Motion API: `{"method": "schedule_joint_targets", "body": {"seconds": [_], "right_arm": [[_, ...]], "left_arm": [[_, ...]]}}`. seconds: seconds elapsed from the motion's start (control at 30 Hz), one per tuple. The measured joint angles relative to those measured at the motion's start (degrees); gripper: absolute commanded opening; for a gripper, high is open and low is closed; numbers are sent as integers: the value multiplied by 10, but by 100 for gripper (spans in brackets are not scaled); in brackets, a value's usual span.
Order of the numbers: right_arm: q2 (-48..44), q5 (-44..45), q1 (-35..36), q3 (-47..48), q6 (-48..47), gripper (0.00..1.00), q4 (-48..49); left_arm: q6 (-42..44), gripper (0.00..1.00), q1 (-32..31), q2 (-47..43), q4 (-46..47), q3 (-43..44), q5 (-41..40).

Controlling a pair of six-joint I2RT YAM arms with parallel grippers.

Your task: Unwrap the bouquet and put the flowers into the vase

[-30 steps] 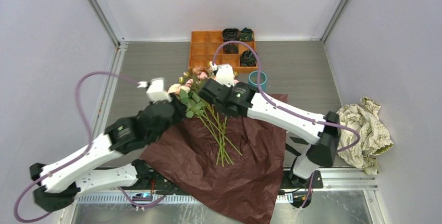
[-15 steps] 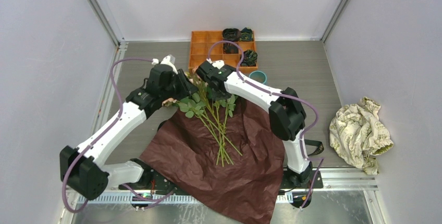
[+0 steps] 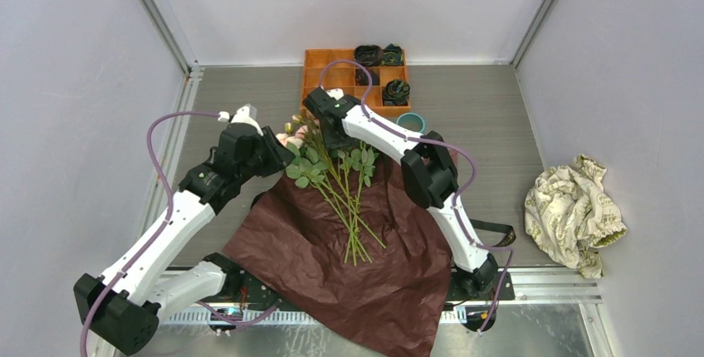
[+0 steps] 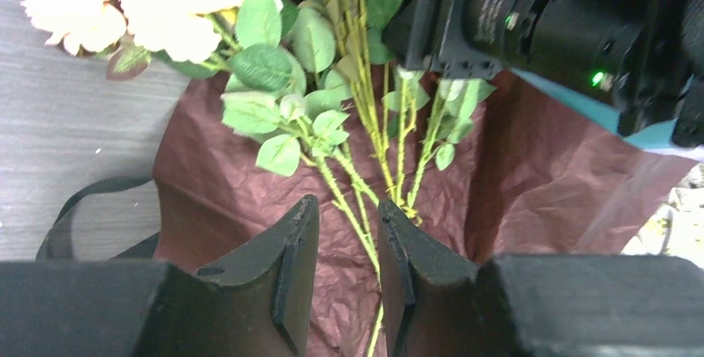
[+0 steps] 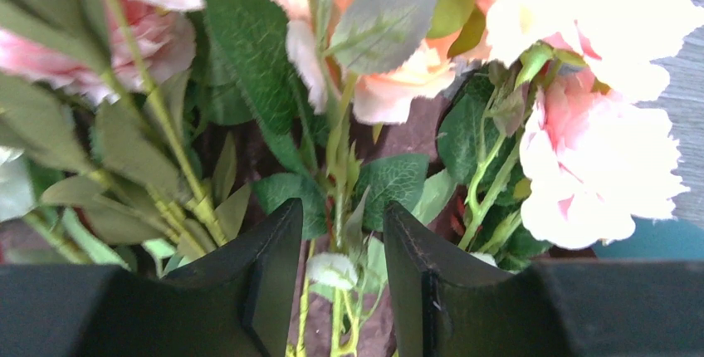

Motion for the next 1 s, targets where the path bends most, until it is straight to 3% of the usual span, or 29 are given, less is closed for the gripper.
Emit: {"method": "schedule_joint_targets", "body": {"seconds": [0.1,0.23,0.6,1.0], "right_arm": [[19,-7,-11,10,-6,34,0],[37,-16,-24,16,-14,1,0],[7,-22,-26,-11,-17,1,18],[-257,13,19,-78,-92,1,84]], "left_arm": [[0,33,0,-5,-10,-16,-3],[0,33,0,-8,-17,-24,-7],[0,33,1,-23,-21,-25,-12],[0,31,1,-48,-27,-33,-15]]}}
